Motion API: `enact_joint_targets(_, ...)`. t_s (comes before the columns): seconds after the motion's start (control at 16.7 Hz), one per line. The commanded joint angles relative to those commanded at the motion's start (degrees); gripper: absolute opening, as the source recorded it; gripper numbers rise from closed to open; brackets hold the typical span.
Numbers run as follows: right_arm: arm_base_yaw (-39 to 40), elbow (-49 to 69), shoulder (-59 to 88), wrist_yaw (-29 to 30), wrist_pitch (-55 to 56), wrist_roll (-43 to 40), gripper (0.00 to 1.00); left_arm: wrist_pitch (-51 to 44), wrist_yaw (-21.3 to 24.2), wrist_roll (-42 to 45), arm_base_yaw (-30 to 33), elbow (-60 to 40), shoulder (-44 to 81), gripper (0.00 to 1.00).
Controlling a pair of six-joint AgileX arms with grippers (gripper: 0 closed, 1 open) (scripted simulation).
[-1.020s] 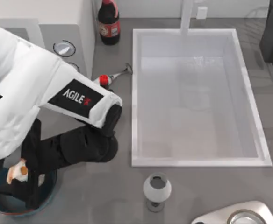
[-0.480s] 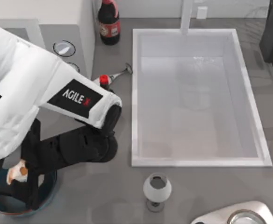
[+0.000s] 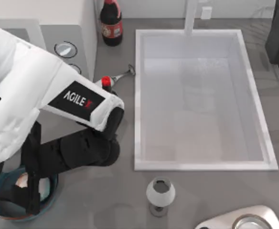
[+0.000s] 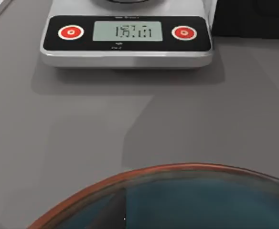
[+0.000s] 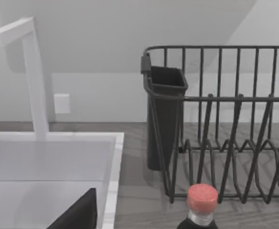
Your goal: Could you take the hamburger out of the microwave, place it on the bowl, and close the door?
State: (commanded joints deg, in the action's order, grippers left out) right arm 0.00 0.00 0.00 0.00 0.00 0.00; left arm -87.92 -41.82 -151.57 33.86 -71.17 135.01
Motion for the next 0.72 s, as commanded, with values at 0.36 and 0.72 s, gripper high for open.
enact_joint_targets(0.36,0.0,0.0,0.0,0.0,0.0,0.0,1.00,0.0,0.0,0.0,0.0,0.0,0.0,1.00)
enact_joint_targets(0.72,0.0,0.0,0.0,0.0,0.0,0.0,1.00,-0.3,-2.0,-3.9,0.6,-0.1,-5.5,1.00)
